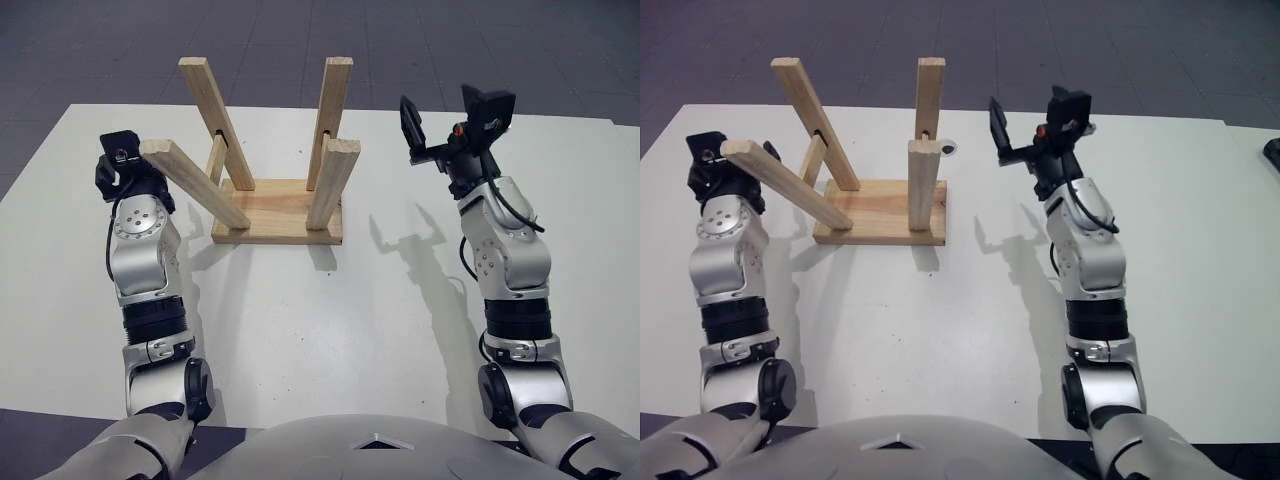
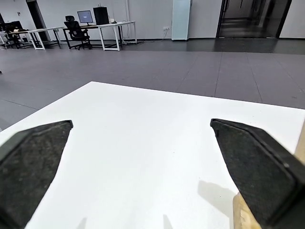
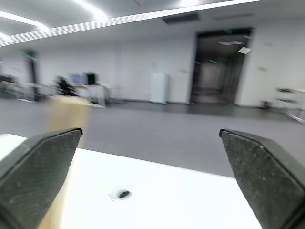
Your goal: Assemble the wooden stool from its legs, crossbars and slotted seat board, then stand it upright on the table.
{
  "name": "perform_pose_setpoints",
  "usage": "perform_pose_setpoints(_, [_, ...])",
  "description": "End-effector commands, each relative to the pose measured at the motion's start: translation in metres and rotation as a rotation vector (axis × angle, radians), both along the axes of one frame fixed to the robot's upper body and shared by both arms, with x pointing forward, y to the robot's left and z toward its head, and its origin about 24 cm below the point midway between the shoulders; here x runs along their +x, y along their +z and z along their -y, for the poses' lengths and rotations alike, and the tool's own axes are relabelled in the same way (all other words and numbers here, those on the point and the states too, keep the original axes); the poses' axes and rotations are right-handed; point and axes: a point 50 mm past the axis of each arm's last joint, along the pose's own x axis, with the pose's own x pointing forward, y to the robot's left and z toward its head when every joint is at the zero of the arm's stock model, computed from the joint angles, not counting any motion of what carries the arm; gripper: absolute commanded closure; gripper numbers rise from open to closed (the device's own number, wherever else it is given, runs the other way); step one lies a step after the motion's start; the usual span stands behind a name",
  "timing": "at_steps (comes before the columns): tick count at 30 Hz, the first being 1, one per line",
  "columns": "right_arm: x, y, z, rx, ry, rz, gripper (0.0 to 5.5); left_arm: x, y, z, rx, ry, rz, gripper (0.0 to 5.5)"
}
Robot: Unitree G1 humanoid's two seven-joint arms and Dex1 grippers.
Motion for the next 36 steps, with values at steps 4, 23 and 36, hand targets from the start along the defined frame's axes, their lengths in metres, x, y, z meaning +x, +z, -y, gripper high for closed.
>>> perform_pose_setpoints(4, [0.014, -0.028, 0.001, -0.077, -0.129, -0.088, 0.13, 0.040, -0.016, 0.037, 0.080, -0.224, -0.044, 0.10])
perform_pose_setpoints(23, [0.004, -0.047, -0.035, -0.150, 0.064, -0.146, 0.13, 0.039, -0.030, 0.097, 0.101, -0.445, -0.014, 0.10])
perform_pose_setpoints(36, [-0.029, -0.045, -0.006, -0.168, -0.024, -0.182, 0.13, 0.017, -0.033, 0.118, 0.054, -0.453, -0.024, 0.10])
